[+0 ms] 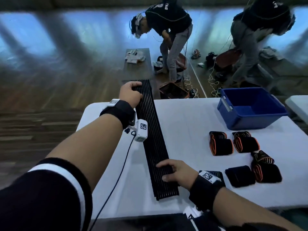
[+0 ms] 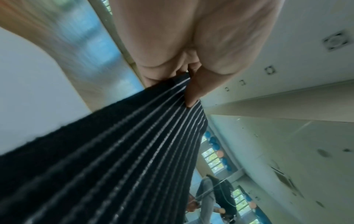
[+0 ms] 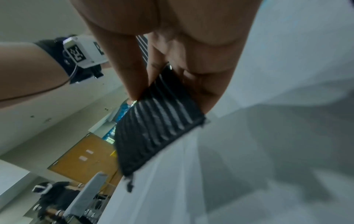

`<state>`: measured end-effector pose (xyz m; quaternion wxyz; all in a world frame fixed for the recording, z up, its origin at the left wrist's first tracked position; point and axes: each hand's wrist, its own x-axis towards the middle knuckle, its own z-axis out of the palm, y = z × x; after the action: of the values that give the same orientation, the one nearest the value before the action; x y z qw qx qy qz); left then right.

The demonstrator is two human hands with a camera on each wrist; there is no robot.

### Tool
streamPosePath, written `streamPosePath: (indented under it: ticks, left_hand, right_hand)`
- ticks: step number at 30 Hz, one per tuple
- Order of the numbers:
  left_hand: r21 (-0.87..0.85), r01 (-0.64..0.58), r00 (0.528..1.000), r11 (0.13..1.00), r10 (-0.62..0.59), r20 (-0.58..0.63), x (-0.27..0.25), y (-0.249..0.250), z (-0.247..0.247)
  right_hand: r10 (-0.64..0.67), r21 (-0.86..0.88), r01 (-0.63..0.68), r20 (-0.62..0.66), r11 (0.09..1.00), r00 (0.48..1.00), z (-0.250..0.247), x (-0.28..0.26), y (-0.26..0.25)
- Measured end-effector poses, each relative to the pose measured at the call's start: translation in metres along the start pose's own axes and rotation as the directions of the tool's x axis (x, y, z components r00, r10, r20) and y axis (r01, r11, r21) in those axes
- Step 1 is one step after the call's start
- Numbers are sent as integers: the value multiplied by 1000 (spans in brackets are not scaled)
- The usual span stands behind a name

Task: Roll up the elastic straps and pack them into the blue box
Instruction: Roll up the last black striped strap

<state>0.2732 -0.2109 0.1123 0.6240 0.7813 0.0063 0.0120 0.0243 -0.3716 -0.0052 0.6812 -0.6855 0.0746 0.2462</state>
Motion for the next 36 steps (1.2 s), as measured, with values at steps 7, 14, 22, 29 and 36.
streamPosePath:
  ticks: [7, 14, 22, 29, 36]
  left_hand:
    - [150, 87, 987, 985, -106, 119, 27, -64, 23]
    - [306, 138, 943, 942, -219, 250, 32, -133, 68]
    - [592, -78, 927, 802, -160, 339, 38, -166, 94]
    - [792, -192, 917, 579, -183, 355, 36, -163, 82]
    - [685, -263, 937, 680, 10, 350, -27, -158, 45]
  right_hand:
    - [211, -24, -216, -127, 976, 969, 2, -31, 35]
    - [242, -86, -254, -136, 963, 961, 4, -57, 66]
    - [152, -216, -214, -271, 953, 950, 15, -73, 92]
    - [118, -371, -266, -375, 890, 919, 17, -68, 101]
    - [111, -519, -305, -371, 799, 922, 12, -65, 98]
